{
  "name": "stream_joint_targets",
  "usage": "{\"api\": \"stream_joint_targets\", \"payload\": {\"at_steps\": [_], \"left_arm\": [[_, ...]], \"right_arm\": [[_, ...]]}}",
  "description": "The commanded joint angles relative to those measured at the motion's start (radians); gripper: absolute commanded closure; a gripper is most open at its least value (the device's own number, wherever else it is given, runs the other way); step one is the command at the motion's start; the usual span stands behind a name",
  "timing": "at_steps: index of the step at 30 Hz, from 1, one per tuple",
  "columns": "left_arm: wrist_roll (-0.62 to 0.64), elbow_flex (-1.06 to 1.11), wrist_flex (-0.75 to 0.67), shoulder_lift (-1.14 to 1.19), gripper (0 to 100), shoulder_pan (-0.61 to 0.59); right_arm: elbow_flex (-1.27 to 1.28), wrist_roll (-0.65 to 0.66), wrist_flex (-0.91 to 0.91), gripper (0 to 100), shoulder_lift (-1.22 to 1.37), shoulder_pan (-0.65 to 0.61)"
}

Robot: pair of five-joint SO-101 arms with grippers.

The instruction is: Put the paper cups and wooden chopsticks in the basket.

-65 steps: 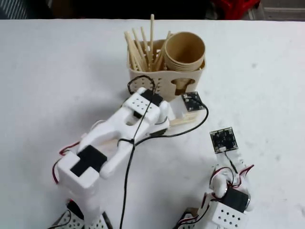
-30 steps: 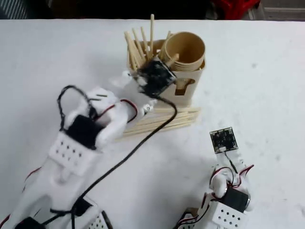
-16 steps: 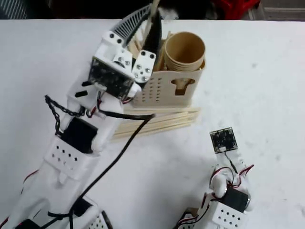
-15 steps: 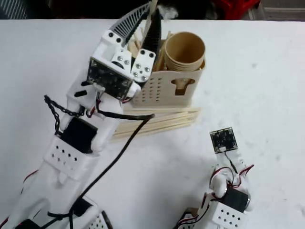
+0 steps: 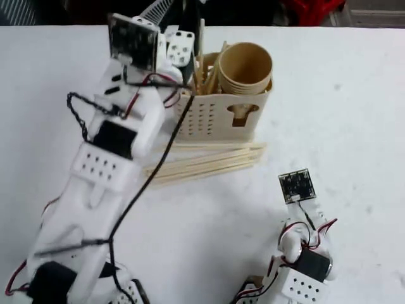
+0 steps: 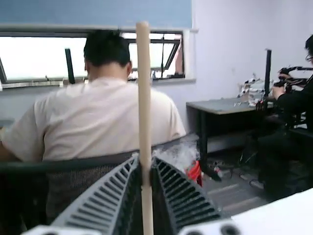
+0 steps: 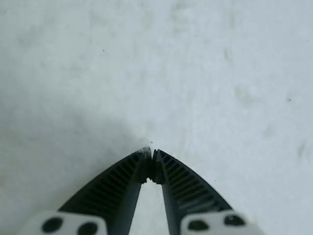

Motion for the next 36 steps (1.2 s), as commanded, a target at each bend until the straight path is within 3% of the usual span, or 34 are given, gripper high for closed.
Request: {"api": "stream_joint_targets", "payload": {"at_steps": [1,4,7,28,33,36], "left_arm": [[0.097,-0.081,0.055,0.051,97,-0.022],[0.196,-0.135,0.170,0.068,97,-0.015],[0.213,-0.189,0.224,0.077,97,-0.016],[0.212,-0.195,0.276,0.074,91,-0.015],[0.206,-0.213,0.559,0.071,91,0.012],[0.095,-0.210,0.806,0.071,91,0.059]], "right_arm": [[0.008,0.006,-0.008,98.1,-0.005,0.004],[0.008,0.006,-0.008,98.1,-0.005,0.004],[0.008,0.006,-0.008,98.1,-0.005,0.004],[0.008,0.006,-0.008,98.1,-0.005,0.004],[0.008,0.006,-0.008,98.1,-0.005,0.004],[0.008,0.006,-0.008,98.1,-0.005,0.004]]}}
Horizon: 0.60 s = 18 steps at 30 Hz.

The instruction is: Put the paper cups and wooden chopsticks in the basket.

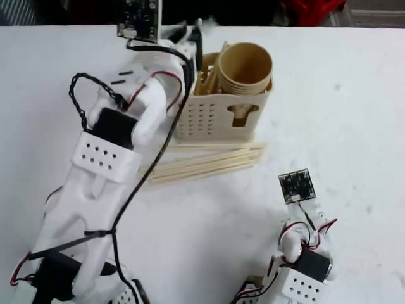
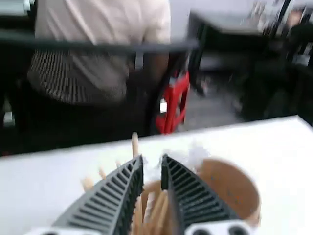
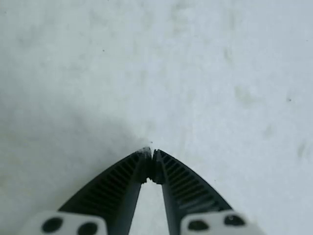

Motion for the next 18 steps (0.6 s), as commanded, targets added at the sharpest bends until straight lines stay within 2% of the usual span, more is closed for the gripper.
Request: {"api": "stream_joint_targets", "payload": {"at_steps": [1,3,6,10,13,18], "left_arm": [[-0.161,-0.051,0.365,-0.010,91,0.087],[-0.292,-0.048,0.506,-0.010,91,0.142],[-0.408,-0.046,0.651,-0.002,91,0.222],[-0.526,0.087,0.697,0.001,91,0.305],[-0.624,0.265,0.615,0.001,91,0.318],[-0.713,0.516,0.339,0.002,91,0.272]], "right_arm": [[0.008,0.006,-0.008,98.1,-0.005,0.004],[0.008,0.006,-0.008,98.1,-0.005,0.004],[0.008,0.006,-0.008,98.1,-0.005,0.004],[0.008,0.006,-0.008,98.1,-0.005,0.004],[0.008,0.006,-0.008,98.1,-0.005,0.002],[0.008,0.006,-0.008,98.1,-0.005,0.002]]}}
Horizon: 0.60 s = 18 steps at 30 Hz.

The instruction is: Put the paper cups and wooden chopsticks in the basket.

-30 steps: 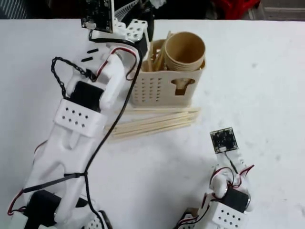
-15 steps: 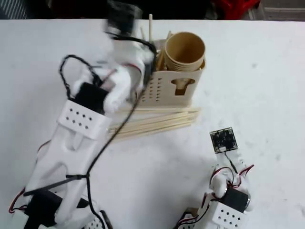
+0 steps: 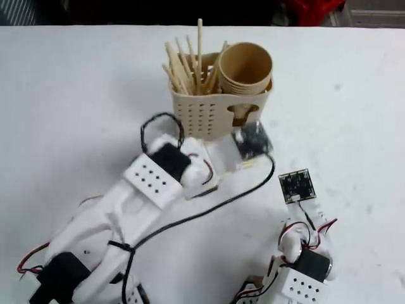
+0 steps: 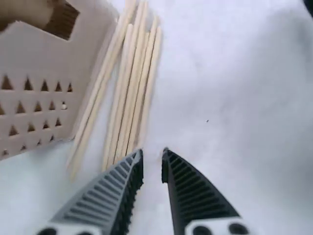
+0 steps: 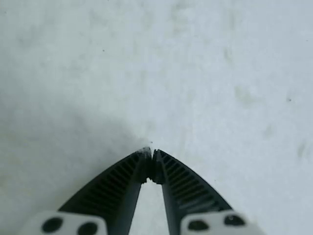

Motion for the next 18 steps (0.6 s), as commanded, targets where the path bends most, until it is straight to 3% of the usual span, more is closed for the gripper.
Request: {"api": "stream_joint_targets", "payload": {"at_steps": [1,8,18], "left_arm": [[-0.080,0.164,-0.224,-0.004,91,-0.042],[-0.106,0.078,-0.270,0.234,91,-0.061],[-0.124,-0.270,-0.163,0.659,91,-0.064]], "right_arm": [[0.008,0.006,-0.008,98.1,-0.005,0.004],[0.008,0.006,-0.008,98.1,-0.005,0.004],[0.008,0.006,-0.008,98.1,-0.005,0.004]]}}
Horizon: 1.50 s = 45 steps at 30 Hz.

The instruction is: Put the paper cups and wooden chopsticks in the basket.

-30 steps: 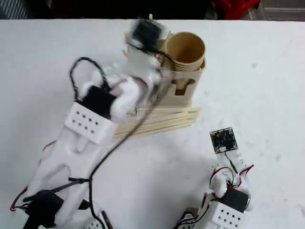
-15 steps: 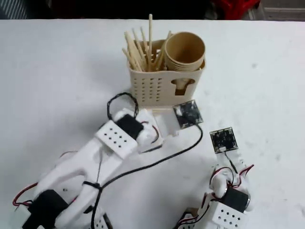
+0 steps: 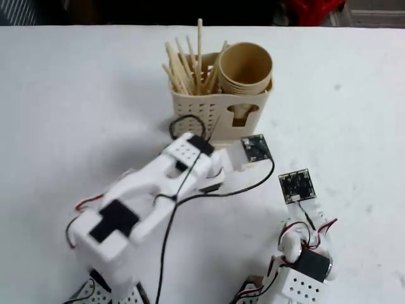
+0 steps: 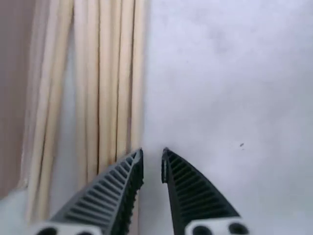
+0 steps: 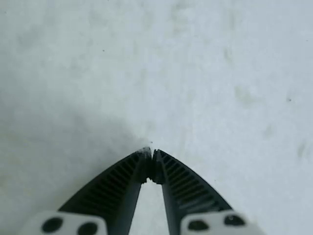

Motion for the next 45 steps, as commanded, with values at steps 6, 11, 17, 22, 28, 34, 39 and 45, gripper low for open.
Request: {"api": "stream_joint_targets", "payload": {"at_steps": [6,11,17,22,28,34,39,45], "left_arm": [[-0.006,-0.167,0.081,0.116,91,-0.024],[-0.006,-0.161,0.083,0.116,95,-0.024],[0.023,-0.161,0.081,0.110,90,-0.053],[0.035,-0.163,0.075,0.114,90,-0.068],[0.035,-0.157,0.083,0.105,90,-0.059],[0.034,-0.104,0.115,-0.048,90,-0.033],[0.034,-0.043,0.043,-0.110,90,-0.061],[0.028,-0.060,0.012,-0.035,90,-0.081]], "right_arm": [[0.008,0.006,-0.008,98.1,-0.005,0.004],[0.008,0.006,-0.008,98.1,-0.005,0.004],[0.008,0.006,-0.008,98.1,-0.005,0.004],[0.008,0.006,-0.008,98.1,-0.005,0.004],[0.008,0.006,-0.008,98.1,-0.005,0.004],[0.008,0.006,-0.008,98.1,-0.005,0.004],[0.008,0.006,-0.008,98.1,-0.005,0.002],[0.008,0.006,-0.008,98.1,-0.005,0.004]]}}
